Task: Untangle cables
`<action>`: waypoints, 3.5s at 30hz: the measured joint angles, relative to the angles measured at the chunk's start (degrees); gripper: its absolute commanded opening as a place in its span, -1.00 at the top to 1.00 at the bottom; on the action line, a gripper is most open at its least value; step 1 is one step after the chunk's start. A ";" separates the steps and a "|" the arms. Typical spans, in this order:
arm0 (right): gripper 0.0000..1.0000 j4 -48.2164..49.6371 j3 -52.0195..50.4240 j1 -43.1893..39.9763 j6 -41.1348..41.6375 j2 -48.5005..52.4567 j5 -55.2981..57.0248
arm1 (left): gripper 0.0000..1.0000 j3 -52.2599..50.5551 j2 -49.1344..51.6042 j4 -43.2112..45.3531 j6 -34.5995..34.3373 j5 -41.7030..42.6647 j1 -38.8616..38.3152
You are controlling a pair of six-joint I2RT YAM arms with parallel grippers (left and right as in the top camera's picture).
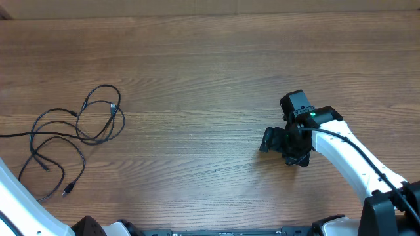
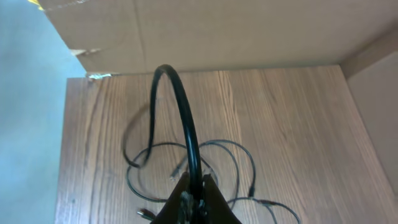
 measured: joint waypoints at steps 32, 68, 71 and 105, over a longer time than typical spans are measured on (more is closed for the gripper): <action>-0.75 -0.26 0.00 0.00 -0.02 0.00 -0.11 | 0.91 -0.04 21.44 14.36 40.02 50.73 -9.70; -0.75 -0.31 0.00 0.00 0.00 0.00 -0.11 | -0.56 -0.04 21.44 4.04 44.72 59.69 -5.99; -0.75 -0.31 0.00 0.00 0.00 0.00 -0.11 | -0.57 -0.04 21.44 3.26 45.48 57.79 -11.08; -0.76 -1.62 0.00 0.00 -0.04 0.00 -0.28 | 0.91 -21.33 21.92 10.47 33.38 10.47 -37.03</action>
